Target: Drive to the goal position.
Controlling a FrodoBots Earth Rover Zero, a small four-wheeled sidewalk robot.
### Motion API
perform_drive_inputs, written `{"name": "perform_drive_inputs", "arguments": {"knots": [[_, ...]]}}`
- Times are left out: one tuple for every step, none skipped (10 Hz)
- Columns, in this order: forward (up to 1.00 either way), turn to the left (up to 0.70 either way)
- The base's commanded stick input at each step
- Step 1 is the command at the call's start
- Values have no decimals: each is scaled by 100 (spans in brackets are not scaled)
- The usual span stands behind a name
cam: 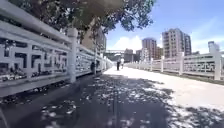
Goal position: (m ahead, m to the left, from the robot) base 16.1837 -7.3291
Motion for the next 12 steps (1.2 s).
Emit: {"name": "perform_drive_inputs", "arguments": {"knots": [[70, 0], [70, 0], [70, 0], [70, 0], [70, 0], [70, 0], [70, 0], [70, 0], [70, 0], [70, 3], [70, 14], [70, 11]]}}
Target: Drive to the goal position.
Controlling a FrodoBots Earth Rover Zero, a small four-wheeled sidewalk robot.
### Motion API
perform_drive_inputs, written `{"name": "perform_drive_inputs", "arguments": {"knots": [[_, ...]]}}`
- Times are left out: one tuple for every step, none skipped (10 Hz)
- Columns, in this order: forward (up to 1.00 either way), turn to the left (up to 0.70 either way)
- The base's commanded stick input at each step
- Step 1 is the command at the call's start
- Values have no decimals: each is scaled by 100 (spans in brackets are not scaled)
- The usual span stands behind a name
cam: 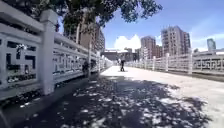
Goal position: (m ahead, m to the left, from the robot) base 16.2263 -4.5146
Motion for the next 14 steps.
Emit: {"name": "perform_drive_inputs", "arguments": {"knots": [[70, 0], [70, 0], [70, 0], [70, 0], [70, 0], [70, 0], [70, 0], [70, 0], [70, 0], [70, 0], [70, 0], [70, 0], [70, 0], [70, 0]]}}
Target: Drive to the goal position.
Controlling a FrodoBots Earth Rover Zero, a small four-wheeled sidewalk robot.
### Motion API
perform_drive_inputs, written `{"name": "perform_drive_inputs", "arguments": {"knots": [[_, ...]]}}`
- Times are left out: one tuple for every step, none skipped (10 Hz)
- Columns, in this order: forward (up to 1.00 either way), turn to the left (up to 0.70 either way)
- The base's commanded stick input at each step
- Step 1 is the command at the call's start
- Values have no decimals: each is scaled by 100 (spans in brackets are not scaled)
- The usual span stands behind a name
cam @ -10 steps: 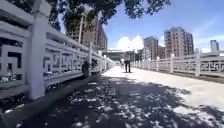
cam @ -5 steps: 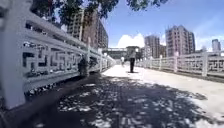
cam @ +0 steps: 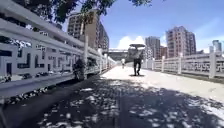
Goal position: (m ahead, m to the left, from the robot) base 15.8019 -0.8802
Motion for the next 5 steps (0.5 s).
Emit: {"name": "perform_drive_inputs", "arguments": {"knots": [[70, 0], [70, 0], [70, 0], [70, 0], [70, 0]]}}
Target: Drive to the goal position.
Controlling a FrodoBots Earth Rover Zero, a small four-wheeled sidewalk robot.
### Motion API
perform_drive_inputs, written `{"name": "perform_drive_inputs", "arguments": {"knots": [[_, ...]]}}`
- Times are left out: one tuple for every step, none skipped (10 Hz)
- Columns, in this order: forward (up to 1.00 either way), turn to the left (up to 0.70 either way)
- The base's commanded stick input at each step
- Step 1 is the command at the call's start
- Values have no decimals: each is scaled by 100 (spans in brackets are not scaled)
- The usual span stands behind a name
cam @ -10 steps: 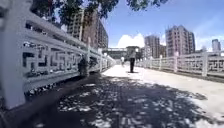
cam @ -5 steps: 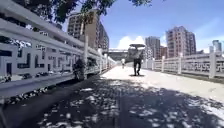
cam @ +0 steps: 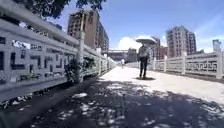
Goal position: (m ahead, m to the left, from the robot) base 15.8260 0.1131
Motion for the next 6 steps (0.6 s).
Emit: {"name": "perform_drive_inputs", "arguments": {"knots": [[70, 0], [70, 0], [70, 0], [70, 0], [70, 0], [70, 0]]}}
